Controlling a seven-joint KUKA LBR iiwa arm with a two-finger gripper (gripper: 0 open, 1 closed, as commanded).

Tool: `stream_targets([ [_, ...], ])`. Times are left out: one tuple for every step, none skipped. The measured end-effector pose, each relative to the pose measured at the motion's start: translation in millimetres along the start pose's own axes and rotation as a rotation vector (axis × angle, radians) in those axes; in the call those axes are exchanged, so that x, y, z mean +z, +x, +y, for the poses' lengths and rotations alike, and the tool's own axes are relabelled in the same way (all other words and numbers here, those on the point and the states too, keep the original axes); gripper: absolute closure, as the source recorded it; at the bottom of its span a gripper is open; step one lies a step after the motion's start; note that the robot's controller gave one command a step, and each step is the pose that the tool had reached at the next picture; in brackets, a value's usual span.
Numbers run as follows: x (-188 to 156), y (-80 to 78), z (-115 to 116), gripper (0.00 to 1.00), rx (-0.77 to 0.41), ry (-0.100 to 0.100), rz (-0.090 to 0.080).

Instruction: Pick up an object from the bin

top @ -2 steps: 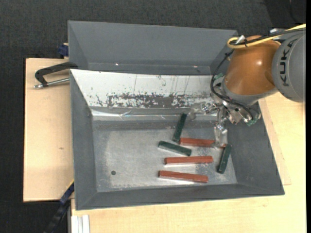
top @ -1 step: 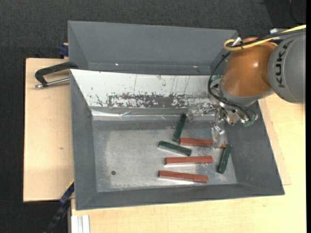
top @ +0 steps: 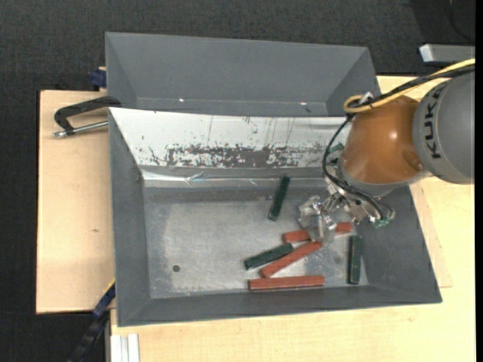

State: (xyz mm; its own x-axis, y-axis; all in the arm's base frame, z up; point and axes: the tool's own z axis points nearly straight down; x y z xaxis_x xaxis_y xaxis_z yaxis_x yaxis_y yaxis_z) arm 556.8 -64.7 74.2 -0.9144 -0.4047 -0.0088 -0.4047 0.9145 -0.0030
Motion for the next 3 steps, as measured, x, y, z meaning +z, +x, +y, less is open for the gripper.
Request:
stream_targets([
  [2.8, 1.8, 1.2, 0.00, -0.001, -0.003, 0.005],
  [3.1, 2.1, 1.3, 1.00, -0.001, -0.003, 0.006],
  [3.1, 2.1, 1.3, 1.00, -0.001, -0.003, 0.006],
])
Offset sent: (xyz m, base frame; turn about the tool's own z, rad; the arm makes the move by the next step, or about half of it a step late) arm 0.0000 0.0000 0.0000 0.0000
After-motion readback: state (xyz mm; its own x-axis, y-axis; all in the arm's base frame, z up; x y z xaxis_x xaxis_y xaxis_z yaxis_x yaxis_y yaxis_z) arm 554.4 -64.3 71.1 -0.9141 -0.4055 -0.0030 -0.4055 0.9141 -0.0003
